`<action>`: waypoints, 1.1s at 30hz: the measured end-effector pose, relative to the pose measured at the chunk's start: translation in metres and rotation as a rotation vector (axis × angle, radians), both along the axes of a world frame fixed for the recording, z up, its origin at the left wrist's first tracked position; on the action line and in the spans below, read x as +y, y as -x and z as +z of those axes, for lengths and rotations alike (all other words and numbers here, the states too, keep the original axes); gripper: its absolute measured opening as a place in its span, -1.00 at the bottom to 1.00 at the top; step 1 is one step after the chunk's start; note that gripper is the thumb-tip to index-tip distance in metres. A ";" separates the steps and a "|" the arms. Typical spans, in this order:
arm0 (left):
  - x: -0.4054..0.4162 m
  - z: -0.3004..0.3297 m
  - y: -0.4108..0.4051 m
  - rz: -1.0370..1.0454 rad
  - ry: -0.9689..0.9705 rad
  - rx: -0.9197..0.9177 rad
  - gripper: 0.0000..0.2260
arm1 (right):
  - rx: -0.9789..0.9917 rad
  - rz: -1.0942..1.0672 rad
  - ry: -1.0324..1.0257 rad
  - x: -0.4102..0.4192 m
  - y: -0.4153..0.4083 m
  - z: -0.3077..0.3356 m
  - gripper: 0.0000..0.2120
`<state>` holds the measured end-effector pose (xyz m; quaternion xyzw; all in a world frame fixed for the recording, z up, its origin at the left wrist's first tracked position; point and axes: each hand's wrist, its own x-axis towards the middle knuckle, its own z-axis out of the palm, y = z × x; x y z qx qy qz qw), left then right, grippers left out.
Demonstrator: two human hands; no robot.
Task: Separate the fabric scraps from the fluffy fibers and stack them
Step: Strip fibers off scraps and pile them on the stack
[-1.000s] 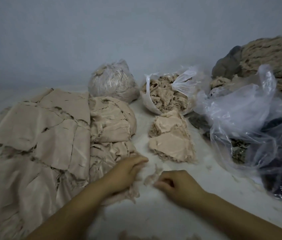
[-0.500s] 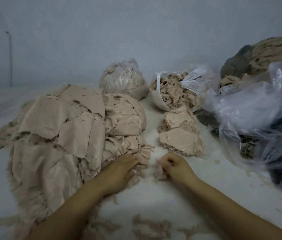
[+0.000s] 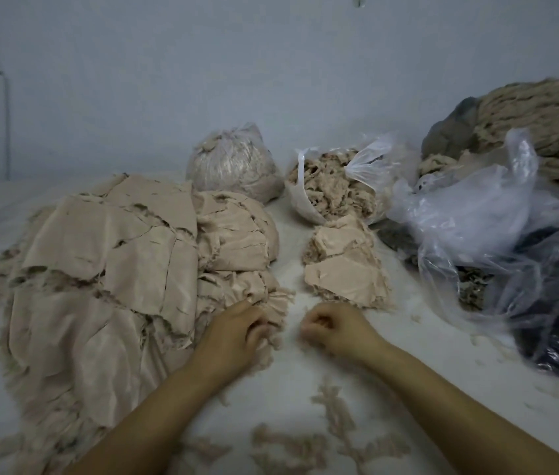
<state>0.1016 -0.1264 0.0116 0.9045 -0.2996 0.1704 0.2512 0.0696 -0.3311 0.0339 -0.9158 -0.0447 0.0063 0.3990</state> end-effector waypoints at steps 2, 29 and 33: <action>0.007 0.004 0.001 -0.023 0.006 0.021 -0.91 | 0.044 0.011 0.065 0.029 -0.001 -0.016 -0.75; 0.005 -0.014 -0.021 0.024 -0.430 0.161 -0.61 | 0.162 -0.098 -0.582 0.006 0.015 -0.019 -0.77; -0.006 -0.019 -0.020 0.024 -0.398 0.052 -0.63 | 0.066 -0.177 -0.621 -0.021 0.021 -0.017 -0.73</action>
